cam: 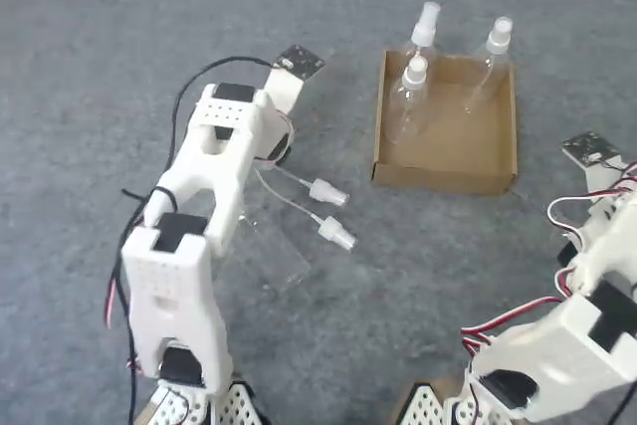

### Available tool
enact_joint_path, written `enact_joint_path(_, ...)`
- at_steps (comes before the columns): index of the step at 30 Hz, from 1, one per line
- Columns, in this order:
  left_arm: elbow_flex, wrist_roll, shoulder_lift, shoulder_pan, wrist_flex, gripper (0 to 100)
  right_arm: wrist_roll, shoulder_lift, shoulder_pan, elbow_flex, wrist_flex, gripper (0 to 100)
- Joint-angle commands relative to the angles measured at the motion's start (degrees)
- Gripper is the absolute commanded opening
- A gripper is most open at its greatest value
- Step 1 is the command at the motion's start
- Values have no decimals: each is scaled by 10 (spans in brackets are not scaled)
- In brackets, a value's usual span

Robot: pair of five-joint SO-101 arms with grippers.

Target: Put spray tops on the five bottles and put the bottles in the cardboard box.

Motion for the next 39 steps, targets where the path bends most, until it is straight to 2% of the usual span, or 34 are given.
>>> enact_joint_path(1, 67, -22, -120, 4, 4, 95, 6, 7, 7, 1, -7, 6)
enact_joint_path(6, 71, -24, -200, 23, 7, 95, 5, 7, 7, 1, -6, 6)
enact_joint_path(10, 74, -42, -238, 103, 29, 104, 6, 7, 7, 1, -6, 6)
enact_joint_path(14, 74, -85, -207, 177, 53, 153, 6, 7, 8, 1, -7, 6)
enact_joint_path(17, 73, -120, -152, 192, 53, 152, 7, 7, 8, 1, -7, 6)
enact_joint_path(23, 70, -164, -82, 190, 42, 152, 7, 7, 8, 1, -7, 6)
enact_joint_path(34, 70, -166, -40, 162, -26, 152, 7, 7, 8, 1, -7, 6)
enact_joint_path(39, 70, -168, -32, 135, -33, 152, 7, 7, 8, 1, -5, 6)
